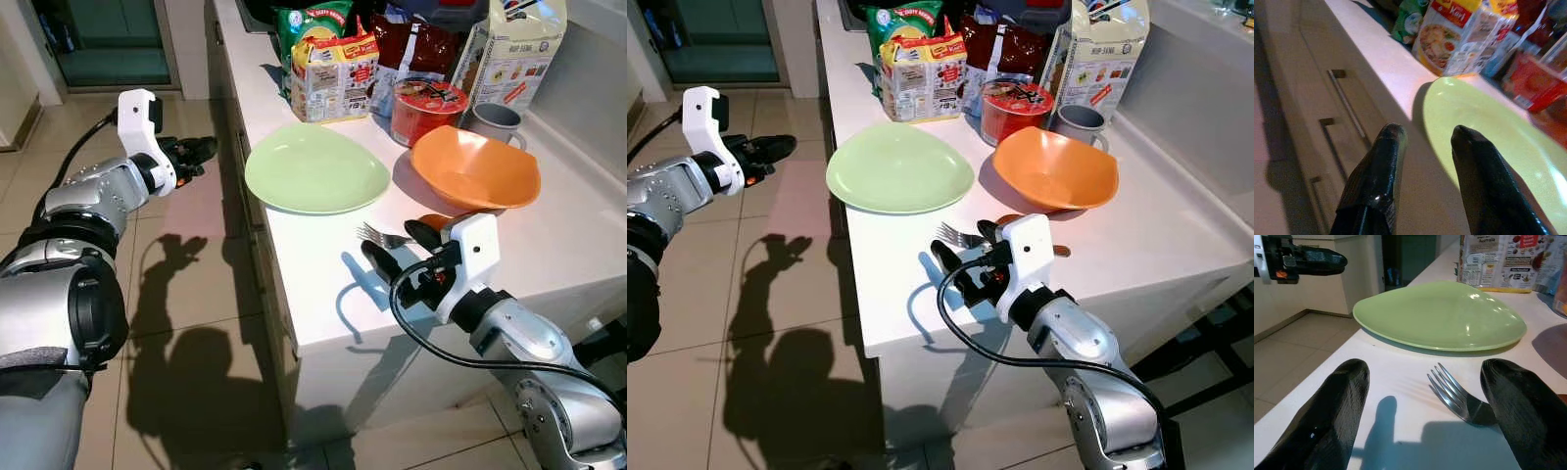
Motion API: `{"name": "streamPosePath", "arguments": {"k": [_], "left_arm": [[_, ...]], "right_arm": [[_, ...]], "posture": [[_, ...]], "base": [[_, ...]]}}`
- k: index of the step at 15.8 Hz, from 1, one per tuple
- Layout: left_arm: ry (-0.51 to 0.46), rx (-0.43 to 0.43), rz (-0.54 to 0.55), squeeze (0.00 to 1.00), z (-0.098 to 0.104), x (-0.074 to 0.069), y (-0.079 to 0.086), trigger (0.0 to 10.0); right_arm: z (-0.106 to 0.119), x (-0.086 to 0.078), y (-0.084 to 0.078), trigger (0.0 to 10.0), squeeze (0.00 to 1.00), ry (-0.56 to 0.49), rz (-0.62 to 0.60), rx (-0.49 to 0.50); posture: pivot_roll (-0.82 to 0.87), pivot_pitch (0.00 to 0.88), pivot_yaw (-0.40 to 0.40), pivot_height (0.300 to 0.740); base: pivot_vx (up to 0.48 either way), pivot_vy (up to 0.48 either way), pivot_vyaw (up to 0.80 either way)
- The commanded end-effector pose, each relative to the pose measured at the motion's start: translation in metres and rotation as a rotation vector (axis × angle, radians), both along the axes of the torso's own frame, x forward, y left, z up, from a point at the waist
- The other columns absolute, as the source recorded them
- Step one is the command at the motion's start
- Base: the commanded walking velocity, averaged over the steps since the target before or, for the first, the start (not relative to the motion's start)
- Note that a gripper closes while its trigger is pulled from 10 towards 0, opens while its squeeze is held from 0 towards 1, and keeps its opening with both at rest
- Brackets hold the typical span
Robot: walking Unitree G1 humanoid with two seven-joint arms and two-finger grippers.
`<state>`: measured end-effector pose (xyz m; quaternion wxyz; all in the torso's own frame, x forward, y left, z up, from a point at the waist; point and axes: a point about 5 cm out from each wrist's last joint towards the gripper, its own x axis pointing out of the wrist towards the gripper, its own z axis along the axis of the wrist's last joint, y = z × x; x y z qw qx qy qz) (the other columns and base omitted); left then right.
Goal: Setting the table
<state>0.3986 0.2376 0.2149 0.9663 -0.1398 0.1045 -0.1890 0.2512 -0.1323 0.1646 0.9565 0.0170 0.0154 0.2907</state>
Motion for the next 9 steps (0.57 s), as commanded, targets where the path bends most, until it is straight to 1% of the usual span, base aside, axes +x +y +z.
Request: {"name": "streamPosePath", "arguments": {"k": [1, 3, 5, 6, 7, 8, 9], "left_arm": [[-0.004, -0.052, -0.027, 1.00, -0.001, 0.000, -0.006, 10.0], [0.010, -0.069, -0.045, 1.00, -0.005, 0.000, -0.011, 10.0], [0.037, -0.104, -0.065, 1.00, -0.010, 0.000, -0.018, 10.0], [0.051, -0.099, -0.085, 1.00, -0.012, -0.001, -0.021, 10.0], [0.063, -0.071, -0.114, 1.00, -0.016, -0.001, -0.024, 10.0], [0.067, -0.055, -0.127, 0.79, -0.018, -0.002, -0.026, 10.0], [0.065, -0.040, -0.175, 0.09, -0.019, -0.003, -0.030, 10.0]], "right_arm": [[0.000, 0.000, 0.000, 10.0, 0.00, 0.006, 0.028, 0.016], [-0.001, -0.002, 0.004, 10.0, 0.00, 0.019, 0.079, 0.022], [0.000, -0.006, 0.005, 10.0, 0.00, 0.030, 0.133, 0.025], [0.001, -0.007, 0.004, 10.0, 0.00, 0.031, 0.152, 0.021], [0.003, -0.009, 0.003, 10.0, 0.00, 0.027, 0.182, 0.019], [0.005, -0.011, 0.002, 10.0, 0.00, 0.024, 0.200, 0.020], [0.010, -0.014, -0.009, 10.0, 0.00, 0.013, 0.249, 0.018]], "posture": [[-0.05, 0.000, -0.074, 0.740], [-0.05, 0.000, -0.074, 0.740], [-0.05, 0.000, -0.075, 0.740], [-0.06, 0.000, -0.072, 0.740], [-0.06, 0.000, -0.068, 0.740], [-0.06, 0.000, -0.068, 0.740], [-0.07, 0.000, -0.057, 0.740]], "base": [[0.000, 0.000, 0.00], [0.000, 0.000, 0.00], [0.000, 0.000, 0.00], [0.000, 0.000, 0.00], [0.000, 0.000, 0.00], [0.000, 0.000, 0.00], [0.000, 0.000, 0.00]]}}
